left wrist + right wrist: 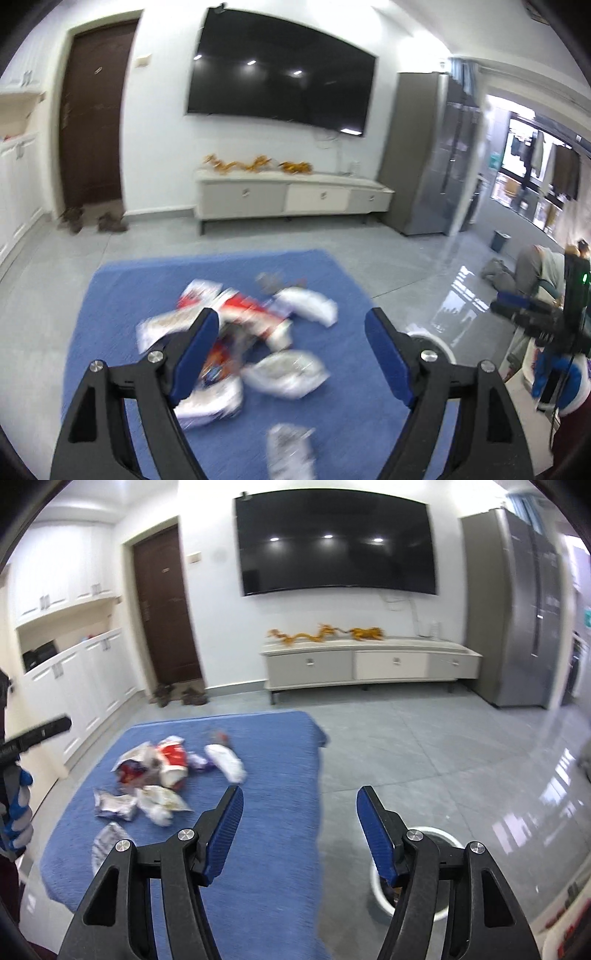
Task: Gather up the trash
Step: 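Move both tools back toward the trash pile on the rug, then grasp the white printed wrapper with the left tool while the right tool grasps a white plastic bag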
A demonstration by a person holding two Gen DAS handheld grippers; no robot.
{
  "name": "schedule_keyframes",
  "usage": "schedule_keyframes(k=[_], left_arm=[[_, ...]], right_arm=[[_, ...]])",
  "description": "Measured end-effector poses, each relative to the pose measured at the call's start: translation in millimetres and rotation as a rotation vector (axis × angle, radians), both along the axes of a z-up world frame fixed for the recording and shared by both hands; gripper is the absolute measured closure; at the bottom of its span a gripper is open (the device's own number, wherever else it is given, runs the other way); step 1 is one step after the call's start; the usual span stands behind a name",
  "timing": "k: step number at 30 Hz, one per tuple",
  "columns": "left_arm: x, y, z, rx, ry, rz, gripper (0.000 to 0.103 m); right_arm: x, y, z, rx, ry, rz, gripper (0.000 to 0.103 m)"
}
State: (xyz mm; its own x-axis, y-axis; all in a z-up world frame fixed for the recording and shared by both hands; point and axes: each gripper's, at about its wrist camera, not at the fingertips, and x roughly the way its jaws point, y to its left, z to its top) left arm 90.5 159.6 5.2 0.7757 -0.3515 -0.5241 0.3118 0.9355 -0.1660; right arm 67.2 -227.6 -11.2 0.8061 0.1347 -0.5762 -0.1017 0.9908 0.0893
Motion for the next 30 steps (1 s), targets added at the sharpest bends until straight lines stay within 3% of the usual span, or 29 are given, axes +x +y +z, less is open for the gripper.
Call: schedule_keyframes(k=[5,9,11,22,28,30], left_arm=[[-7.2,34.5,-55.3,-0.033,0.121,0.011,0.023],[-14.8,18.9,-99.4,-0.057,0.220,-0.052,0.026],[-20.3,11.7,-115.9,-0.070,0.262,-0.090,0.033],[-15.0,-0.6,-162.3,-0.116,0.380,-0.147,0.056],[-8.6,-2.0,-175.1,-0.135,0.414,-0.140,0.073],[-7.7,-2.5,-178.3,-0.143,0.422,-0.134,0.077]], right_arm=[[19.2,53.9,-6.8,-0.017,0.045,0.109,0.040],[36.6,96.4,-21.6,-0.046,0.098,0.194,0.040],[46.9,117.6,-31.8,-0.052,0.130,0.233,0.040],[112.5,203.7,-90.9,-0.088,0.288,0.398,0.042],[140.8,221.8,-118.2,-0.126,0.351,0.422,0.060],[146.5,221.1,-125.3,-0.129,0.370,0.424,0.075]])
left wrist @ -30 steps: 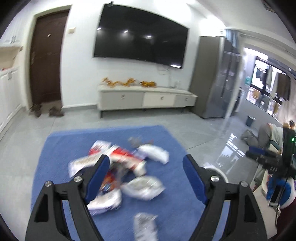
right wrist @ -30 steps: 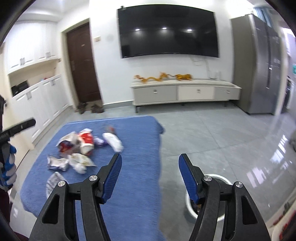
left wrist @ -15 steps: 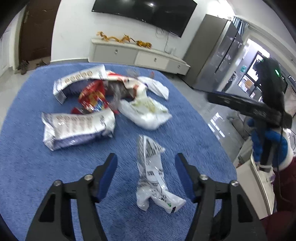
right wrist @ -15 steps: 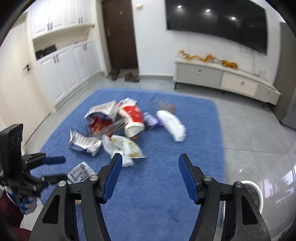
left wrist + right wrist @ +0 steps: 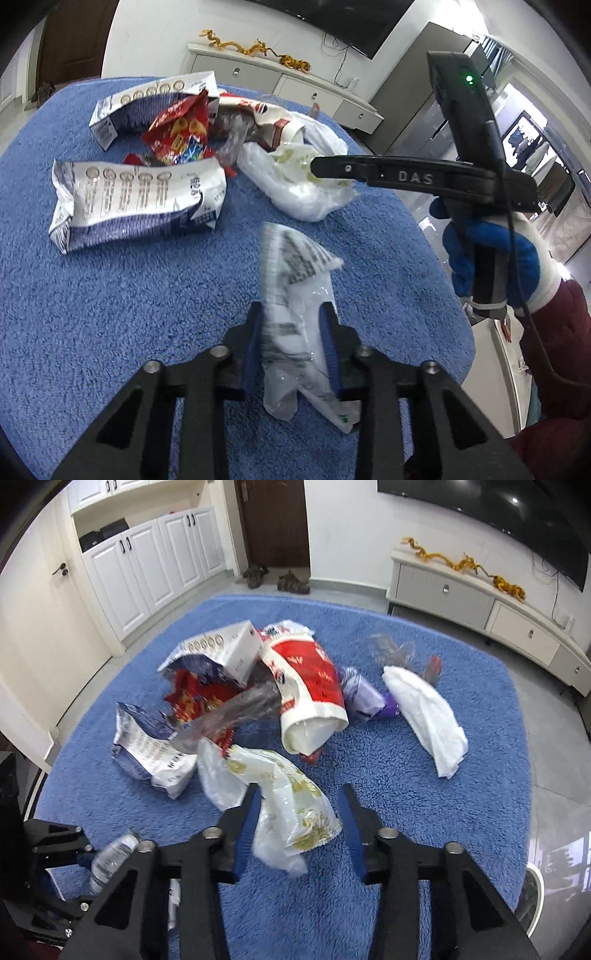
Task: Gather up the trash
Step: 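Grasp the white printed wrapper with the left tool while the right tool grasps a white plastic bag, then carry both items over the bin and open both tools to drop them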
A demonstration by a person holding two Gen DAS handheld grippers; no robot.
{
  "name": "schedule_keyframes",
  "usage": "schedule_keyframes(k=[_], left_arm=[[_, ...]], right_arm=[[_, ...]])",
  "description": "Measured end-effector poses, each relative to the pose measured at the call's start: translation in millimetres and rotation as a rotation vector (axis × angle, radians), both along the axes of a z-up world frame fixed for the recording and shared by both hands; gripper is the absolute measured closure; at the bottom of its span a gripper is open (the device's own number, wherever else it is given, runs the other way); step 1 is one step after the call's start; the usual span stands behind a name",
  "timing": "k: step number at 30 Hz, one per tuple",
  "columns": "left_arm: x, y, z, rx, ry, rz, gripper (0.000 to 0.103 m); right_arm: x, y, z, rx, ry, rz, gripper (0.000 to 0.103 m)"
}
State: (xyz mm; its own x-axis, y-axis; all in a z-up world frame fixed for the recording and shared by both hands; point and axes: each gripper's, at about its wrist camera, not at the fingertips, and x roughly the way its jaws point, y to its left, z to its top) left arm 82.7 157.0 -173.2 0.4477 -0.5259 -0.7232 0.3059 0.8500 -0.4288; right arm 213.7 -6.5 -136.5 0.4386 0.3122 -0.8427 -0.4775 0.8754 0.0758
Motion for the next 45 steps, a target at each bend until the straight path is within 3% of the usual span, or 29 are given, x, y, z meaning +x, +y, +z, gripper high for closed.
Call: schedule_keyframes(k=[5,13,18,23,28,34,40,45], left_arm=[[-4.3,-0.4,-2.5,0.002,-0.007,0.034,0.087],[-11.2,2.6,16.9,0.004,-0.038,0.097,0.091],[-9.2,-10.1,39.8,0.038,-0.067,0.106,0.091],[1.3,-48.6,63.4,0.083,-0.096,0.049,0.091],[21.7,-113.4,82.9,0.105,-0.109,-0.063,0.091],[60.9,-233.6,88.6,0.151,-0.097,-0.239,0.091],[101.3,-366.4,68.2,0.194,-0.061,-0.371,0.091],[133.5,-439.1,40.7,0.206,-0.022,-0.391,0.089]], right_arm=[[-0.5,-10.9,-4.2,0.011,-0.001,0.005,0.085],[-23.0,-54.4,20.6,0.126,-0.078,-0.047,0.092],[-45.2,-99.0,39.4,0.208,-0.126,-0.094,0.092],[-62.1,-160.7,47.6,0.259,-0.167,-0.194,0.092],[-85.2,-246.3,38.6,0.277,-0.193,-0.365,0.092],[-117.0,-358.3,3.1,0.291,-0.174,-0.614,0.091],[-128.6,-430.4,-45.5,0.330,-0.110,-0.793,0.090],[-117.1,-455.8,-70.1,0.325,-0.073,-0.848,0.085]])
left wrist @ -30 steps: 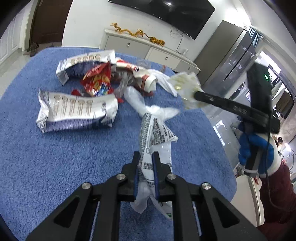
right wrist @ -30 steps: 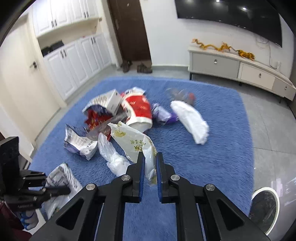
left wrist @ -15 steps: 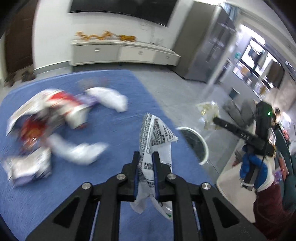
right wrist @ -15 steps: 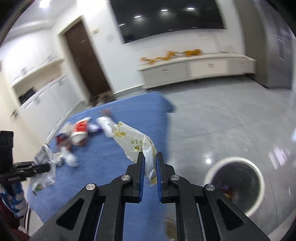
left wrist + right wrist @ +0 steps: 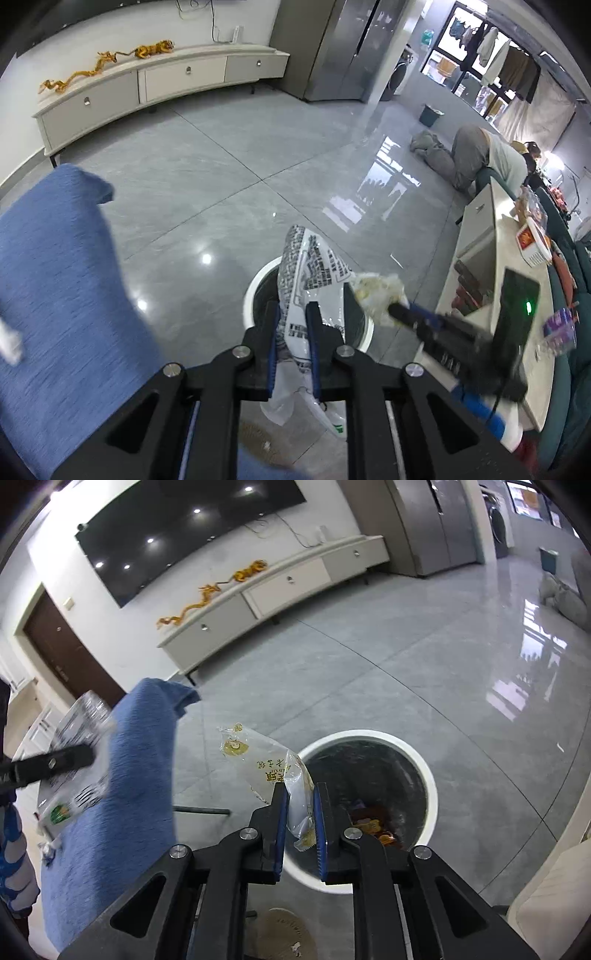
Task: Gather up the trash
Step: 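Carry both items over the bin and open both tools to drop them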
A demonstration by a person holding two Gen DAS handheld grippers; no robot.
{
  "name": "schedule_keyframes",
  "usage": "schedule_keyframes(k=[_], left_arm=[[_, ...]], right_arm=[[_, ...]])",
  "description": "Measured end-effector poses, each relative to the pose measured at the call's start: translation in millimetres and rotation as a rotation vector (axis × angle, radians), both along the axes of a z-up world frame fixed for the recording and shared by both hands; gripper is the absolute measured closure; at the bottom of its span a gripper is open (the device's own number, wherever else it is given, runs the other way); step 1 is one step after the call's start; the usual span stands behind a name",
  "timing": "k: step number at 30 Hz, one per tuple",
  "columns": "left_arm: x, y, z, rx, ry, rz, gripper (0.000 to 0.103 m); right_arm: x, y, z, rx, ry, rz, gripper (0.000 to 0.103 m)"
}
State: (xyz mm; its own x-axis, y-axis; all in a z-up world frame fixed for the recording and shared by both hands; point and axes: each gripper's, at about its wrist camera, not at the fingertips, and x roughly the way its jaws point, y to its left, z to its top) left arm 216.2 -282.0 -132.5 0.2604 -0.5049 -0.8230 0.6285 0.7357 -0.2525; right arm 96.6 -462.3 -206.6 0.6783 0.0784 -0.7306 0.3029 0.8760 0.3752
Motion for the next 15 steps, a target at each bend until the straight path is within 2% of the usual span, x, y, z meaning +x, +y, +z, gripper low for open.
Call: schedule_keyframes(k=[3,4,5,6,7,10,15], left_arm=[[14.5,-27.2,-22.3,0.005,0.035,0.003,0.080],[20.2,-33.0,-28.6,0.002,0.048,0.007,0.071],[23.6,-37.7,-34.4,-0.002,0.059,0.011,0.063],[24.4,-40.0,-38.7,0.001,0.060,0.015,0.062],[27.0,-42.4,-42.5,0.006,0.060,0.021,0.061],[29.2,-44.7,-44.8,0.005,0.068,0.031,0.061],[16.5,-28.3,-29.4,-0.014,0.007,0.045,0.061]], right_arm=[[12.3,-12.9,-14.9,-0.006,0.023,-0.025,0.082],[15.1,-15.8,-19.0,-0.007,0.029,-0.030,0.081],[17.8,-19.0,-23.4,-0.007,0.037,-0.034,0.073],[21.0,-19.8,-26.5,-0.010,0.046,-0.038,0.064],[23.3,-21.7,-30.1,-0.017,0.056,-0.042,0.061],[21.5,-26.2,-35.9,-0.021,0.072,-0.054,0.061],[4.0,-27.2,-31.1,-0.025,0.072,-0.073,0.061]])
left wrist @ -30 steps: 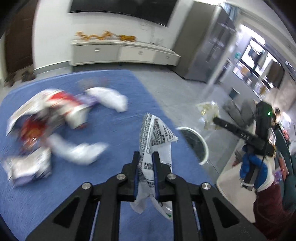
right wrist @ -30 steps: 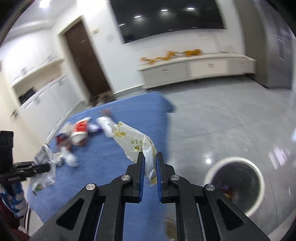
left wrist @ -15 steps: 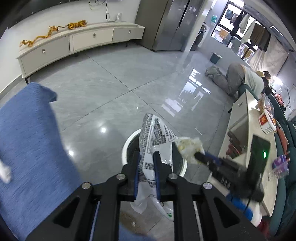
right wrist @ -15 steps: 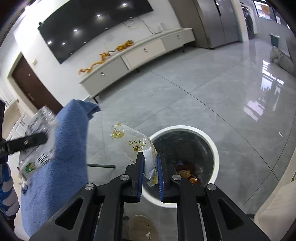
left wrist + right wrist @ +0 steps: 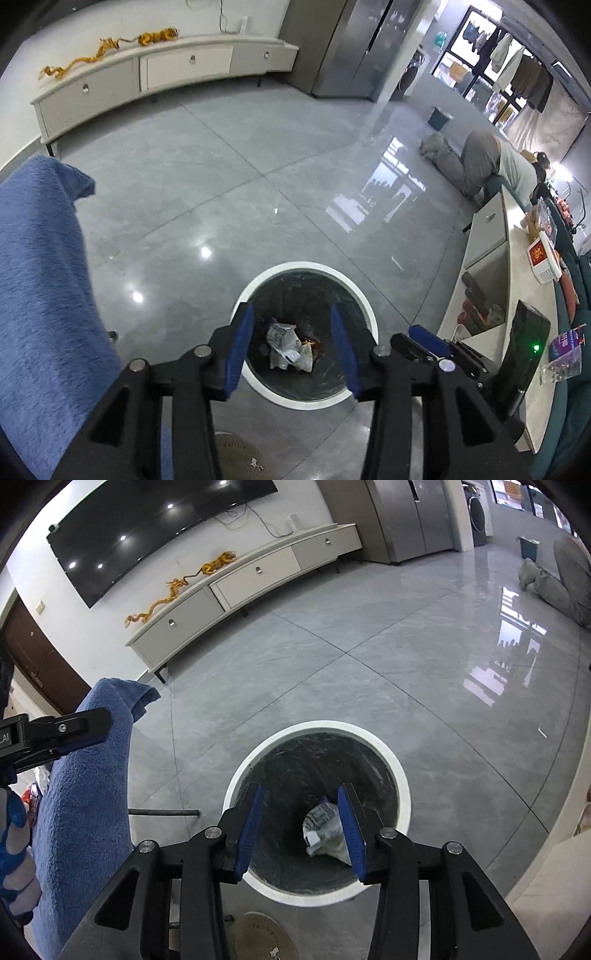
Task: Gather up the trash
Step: 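Carry both items over the bin and open both tools to drop them, then move both tools back to the trash pile on the rug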
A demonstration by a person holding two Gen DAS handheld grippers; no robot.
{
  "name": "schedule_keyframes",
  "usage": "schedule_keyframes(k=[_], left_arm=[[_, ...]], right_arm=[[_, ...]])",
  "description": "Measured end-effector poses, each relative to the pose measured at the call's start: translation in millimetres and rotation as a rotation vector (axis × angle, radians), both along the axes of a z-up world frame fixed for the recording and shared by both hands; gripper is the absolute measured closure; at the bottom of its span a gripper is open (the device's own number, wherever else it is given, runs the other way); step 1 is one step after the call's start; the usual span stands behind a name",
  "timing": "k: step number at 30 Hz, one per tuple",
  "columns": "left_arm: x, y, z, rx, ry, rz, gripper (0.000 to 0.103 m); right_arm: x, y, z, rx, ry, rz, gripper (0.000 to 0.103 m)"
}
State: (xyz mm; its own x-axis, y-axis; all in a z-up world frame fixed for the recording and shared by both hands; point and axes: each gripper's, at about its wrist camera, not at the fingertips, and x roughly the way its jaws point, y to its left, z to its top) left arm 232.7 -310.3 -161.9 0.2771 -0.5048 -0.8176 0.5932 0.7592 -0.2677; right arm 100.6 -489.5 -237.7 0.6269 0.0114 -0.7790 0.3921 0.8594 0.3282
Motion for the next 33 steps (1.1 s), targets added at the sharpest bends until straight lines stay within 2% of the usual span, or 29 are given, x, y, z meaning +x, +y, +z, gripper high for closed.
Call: schedule_keyframes(k=[4,9,10,11,18,20,25,30,33], left_arm=[[-17.2,31.3,27.3,-0.059,-0.063,0.024,0.061],[-41.3,78.3,60.7,-0.079,-0.119,0.031,0.061],[-46.2,89.6,66.9,-0.083,-0.133,0.036,0.057],[-51.6,102.9,73.2,-0.088,-0.148,0.043,0.053],[-81.5,206.9,113.1,-0.118,-0.268,0.108,0.048],[-89.2,242.7,121.1,-0.118,-0.305,0.136,0.043],[-106.8,339.8,125.8,-0.097,-0.373,0.222,0.036],[-120.8,425.4,114.7,-0.077,-0.379,0.299,0.034],[-129.4,473.9,100.8,-0.039,-0.374,0.346,0.034]], right_arm=[[-15.4,7.8,19.3,-0.032,-0.024,-0.003,0.060],[-33.6,21.4,55.2,-0.088,-0.073,0.015,0.053],[-35.8,27.8,64.6,-0.102,-0.084,0.023,0.053],[-38.2,35.2,74.9,-0.116,-0.097,0.034,0.053],[-44.0,96.3,140.1,-0.200,-0.187,0.147,0.049],[-41.0,118.4,156.8,-0.220,-0.210,0.195,0.048],[-31.1,173.0,184.0,-0.256,-0.239,0.316,0.046],[-21.0,229.3,197.9,-0.287,-0.240,0.419,0.045],[-13.4,260.8,200.6,-0.308,-0.226,0.482,0.045]])
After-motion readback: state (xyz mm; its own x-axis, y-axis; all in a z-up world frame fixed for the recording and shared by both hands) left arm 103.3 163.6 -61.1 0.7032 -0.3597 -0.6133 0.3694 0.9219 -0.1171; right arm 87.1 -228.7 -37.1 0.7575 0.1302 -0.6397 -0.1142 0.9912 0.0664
